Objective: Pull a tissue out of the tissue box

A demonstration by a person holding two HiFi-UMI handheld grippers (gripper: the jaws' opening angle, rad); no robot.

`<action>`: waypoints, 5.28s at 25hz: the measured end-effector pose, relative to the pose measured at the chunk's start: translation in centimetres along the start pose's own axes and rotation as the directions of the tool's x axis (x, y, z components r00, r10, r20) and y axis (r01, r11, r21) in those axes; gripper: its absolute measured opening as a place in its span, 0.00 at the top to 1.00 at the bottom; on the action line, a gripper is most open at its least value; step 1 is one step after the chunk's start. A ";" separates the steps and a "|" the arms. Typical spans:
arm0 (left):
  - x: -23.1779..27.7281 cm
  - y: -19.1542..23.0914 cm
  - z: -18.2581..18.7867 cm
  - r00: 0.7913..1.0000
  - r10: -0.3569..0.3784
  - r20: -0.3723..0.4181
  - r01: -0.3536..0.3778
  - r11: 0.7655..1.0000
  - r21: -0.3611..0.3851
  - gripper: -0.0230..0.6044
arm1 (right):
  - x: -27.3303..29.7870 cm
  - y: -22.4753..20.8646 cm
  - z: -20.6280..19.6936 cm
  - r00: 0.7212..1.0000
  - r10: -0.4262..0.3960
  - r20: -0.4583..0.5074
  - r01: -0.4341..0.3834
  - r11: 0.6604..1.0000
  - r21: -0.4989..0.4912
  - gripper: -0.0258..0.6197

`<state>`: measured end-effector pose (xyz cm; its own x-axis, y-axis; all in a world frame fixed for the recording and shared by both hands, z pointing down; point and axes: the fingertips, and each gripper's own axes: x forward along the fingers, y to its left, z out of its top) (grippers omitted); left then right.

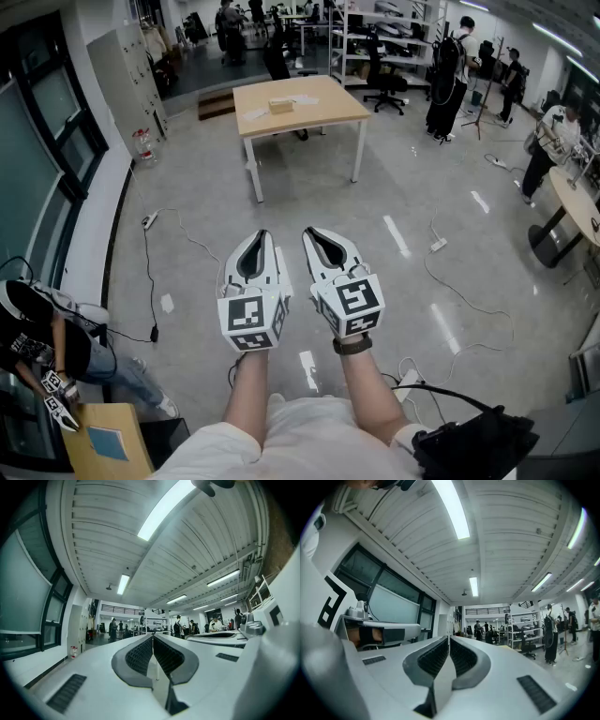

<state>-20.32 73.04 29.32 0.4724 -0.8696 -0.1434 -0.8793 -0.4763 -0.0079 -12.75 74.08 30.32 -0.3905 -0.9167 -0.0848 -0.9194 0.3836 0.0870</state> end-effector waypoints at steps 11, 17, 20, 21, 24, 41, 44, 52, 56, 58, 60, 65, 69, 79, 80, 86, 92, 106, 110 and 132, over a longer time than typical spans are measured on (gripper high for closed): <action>-1.0 -5.0 -4.6 0.999 -0.030 -0.019 0.029 0.999 -0.034 0.96 | -3.8 -1.5 -4.1 0.998 0.053 0.013 -0.054 0.995 0.089 0.96; -1.2 -5.7 -4.8 0.999 -0.022 -0.037 0.021 1.000 -0.022 0.96 | -4.2 -2.1 -4.6 0.998 0.067 0.006 -0.067 0.987 0.143 0.96; 1.3 -5.1 -4.7 0.999 0.005 -0.046 -0.004 1.000 0.023 0.96 | -2.8 -4.0 -4.5 0.999 0.043 0.019 -0.045 0.990 0.133 0.96; 2.3 -4.7 -4.9 0.999 0.013 -0.048 -0.011 0.999 0.030 0.96 | -2.0 -4.8 -4.6 1.000 0.023 0.014 -0.024 0.993 0.116 0.96; 5.0 -4.0 -5.6 0.999 -0.010 -0.051 0.010 1.000 -0.003 0.96 | -0.2 -7.4 -5.1 0.998 -0.066 -0.011 0.067 0.994 0.089 0.95; 18.3 8.9 -4.4 0.998 -0.052 0.044 0.054 0.997 -0.061 0.96 | 17.2 -10.1 -3.1 0.984 -0.180 0.020 0.180 0.984 -0.013 0.95; 19.2 10.3 -5.3 0.997 -0.066 0.032 0.069 0.991 -0.118 0.96 | 19.2 -10.0 -4.1 0.985 -0.172 0.008 0.172 0.985 0.011 0.95; 23.0 12.5 -8.1 0.998 -0.060 -0.004 0.059 0.989 -0.132 0.96 | 24.1 -10.8 -6.5 0.993 -0.119 0.005 0.118 0.991 0.068 0.95; 27.0 12.5 -9.6 0.998 -0.052 -0.026 0.048 0.989 -0.142 0.96 | 26.6 -13.8 -8.1 0.995 -0.095 -0.003 0.095 0.991 0.099 0.95; 29.5 11.8 -9.7 0.998 -0.054 -0.026 0.050 0.991 -0.127 0.96 | 28.0 -16.2 -8.4 0.996 -0.093 0.002 0.093 0.990 0.105 0.95; 32.3 11.0 -10.0 0.998 -0.053 -0.027 0.050 0.993 -0.110 0.96 | 29.4 -18.9 -8.7 0.996 -0.091 0.006 0.090 0.989 0.114 0.95; 40.2 9.0 -10.5 0.997 -0.070 -0.022 0.067 0.993 -0.100 0.96 | 33.1 -25.6 -8.9 0.997 -0.071 0.021 0.069 0.994 0.084 0.95; 46.2 7.3 -10.2 0.998 -0.061 -0.008 0.060 0.993 -0.100 0.96 | 35.4 -31.7 -7.9 0.997 -0.073 0.036 0.070 0.996 0.061 0.95; 55.7 3.6 -11.5 0.999 -0.041 -0.016 0.039 0.995 -0.095 0.96 | 38.2 -41.9 -9.0 0.998 -0.066 0.020 0.065 0.996 0.063 0.95; 56.5 3.5 -11.7 0.999 -0.040 -0.024 0.038 0.995 -0.093 0.96 | 38.6 -42.7 -9.3 0.998 -0.064 0.014 0.063 0.996 0.067 0.95; 60.8 4.4 -13.1 0.999 -0.020 -0.045 0.016 0.996 -0.085 0.96 | 42.0 -45.6 -10.9 0.999 -0.049 -0.004 0.049 0.996 0.078 0.95; 66.7 7.0 -17.2 0.994 -0.032 -0.107 0.022 0.995 -0.096 0.96 | 47.7 -48.3 -14.4 0.997 -0.056 -0.053 0.061 0.993 0.101 0.95; 84.0 18.5 -18.2 0.997 -0.027 -0.068 0.020 0.995 -0.099 0.96 | 67.2 -54.8 -15.4 0.996 -0.065 -0.062 0.068 0.997 0.048 0.95; 87.1 22.6 -18.0 0.999 -0.014 -0.051 0.008 0.995 -0.101 0.96 | 72.7 -54.6 -15.3 0.998 -0.043 -0.049 0.045 0.998 0.042 0.95; 108.7 31.4 -19.9 0.998 0.036 -0.058 -0.040 0.997 -0.068 0.96 | 93.7 -65.8 -16.5 1.000 0.026 -0.015 -0.025 0.998 0.052 0.95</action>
<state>4.66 -38.98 33.22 0.4428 -0.8925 -0.0860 -0.8914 -0.4485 0.0651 11.95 -38.93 33.03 -0.4137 -0.9079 -0.0679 -0.9104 0.4120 0.0375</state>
